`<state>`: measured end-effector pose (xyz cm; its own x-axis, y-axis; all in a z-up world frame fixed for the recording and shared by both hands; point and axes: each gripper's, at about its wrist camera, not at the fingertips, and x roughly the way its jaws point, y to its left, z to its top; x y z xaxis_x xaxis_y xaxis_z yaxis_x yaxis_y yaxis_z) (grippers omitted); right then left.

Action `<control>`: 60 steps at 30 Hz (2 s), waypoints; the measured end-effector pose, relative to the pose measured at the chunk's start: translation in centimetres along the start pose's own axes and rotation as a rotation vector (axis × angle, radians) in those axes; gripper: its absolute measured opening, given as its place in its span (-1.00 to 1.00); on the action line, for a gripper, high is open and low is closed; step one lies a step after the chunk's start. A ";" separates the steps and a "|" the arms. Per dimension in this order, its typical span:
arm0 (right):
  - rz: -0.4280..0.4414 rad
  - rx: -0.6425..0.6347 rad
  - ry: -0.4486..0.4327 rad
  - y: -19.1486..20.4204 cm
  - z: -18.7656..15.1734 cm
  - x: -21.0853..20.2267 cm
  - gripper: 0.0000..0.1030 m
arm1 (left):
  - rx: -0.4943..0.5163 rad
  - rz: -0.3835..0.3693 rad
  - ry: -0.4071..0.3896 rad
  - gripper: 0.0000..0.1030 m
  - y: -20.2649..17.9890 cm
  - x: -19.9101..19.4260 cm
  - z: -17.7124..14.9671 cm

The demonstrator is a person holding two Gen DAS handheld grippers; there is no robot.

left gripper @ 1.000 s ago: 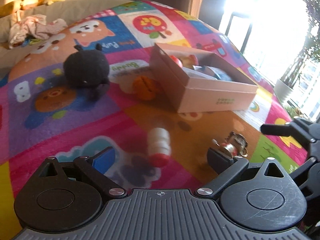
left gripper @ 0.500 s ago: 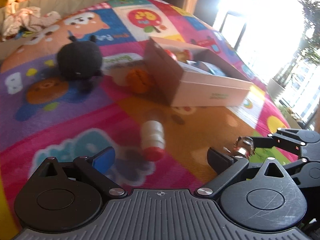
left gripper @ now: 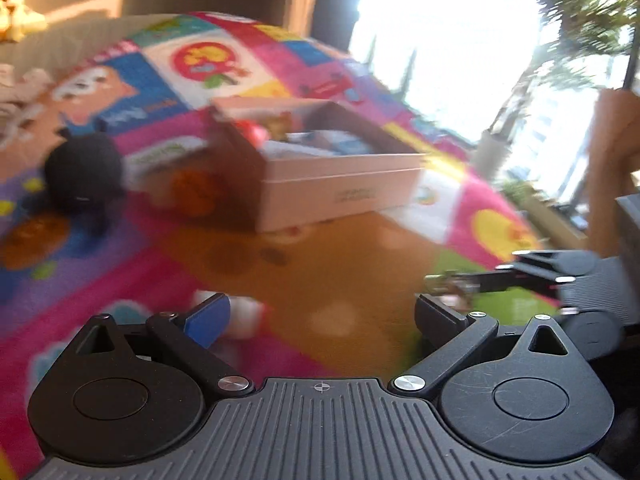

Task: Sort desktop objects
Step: 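Grasp the red figure and panda-face figure with the right tool while the left tool grasps the white bottle, then carry the figures and the white bottle over the box with both tools, then lower the items into the box and open both tools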

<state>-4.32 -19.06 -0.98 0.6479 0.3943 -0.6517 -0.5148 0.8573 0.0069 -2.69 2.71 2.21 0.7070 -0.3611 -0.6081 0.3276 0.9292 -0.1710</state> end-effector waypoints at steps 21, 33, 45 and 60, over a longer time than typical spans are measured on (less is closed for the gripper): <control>-0.022 0.005 -0.017 -0.1 0.5 -1.3 0.25 | 0.038 0.174 0.013 -0.07 -0.6 -0.6 -0.9; -0.161 0.020 -0.394 -5.8 12.2 -12.2 0.25 | 0.184 0.166 -0.335 -0.07 -4.3 -3.8 9.8; -0.088 0.205 -0.220 -9.7 19.5 2.6 0.32 | 0.064 0.154 -0.187 0.69 -0.9 6.7 11.3; -0.158 -0.009 -0.146 -4.1 11.1 3.1 0.63 | -0.101 0.243 -0.104 0.57 6.2 3.8 4.0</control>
<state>6.05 -17.64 5.38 0.7952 0.2999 -0.5271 -0.4049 0.9095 -0.0935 4.53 6.79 1.92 0.8195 -0.1282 -0.5585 0.0804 0.9907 -0.1095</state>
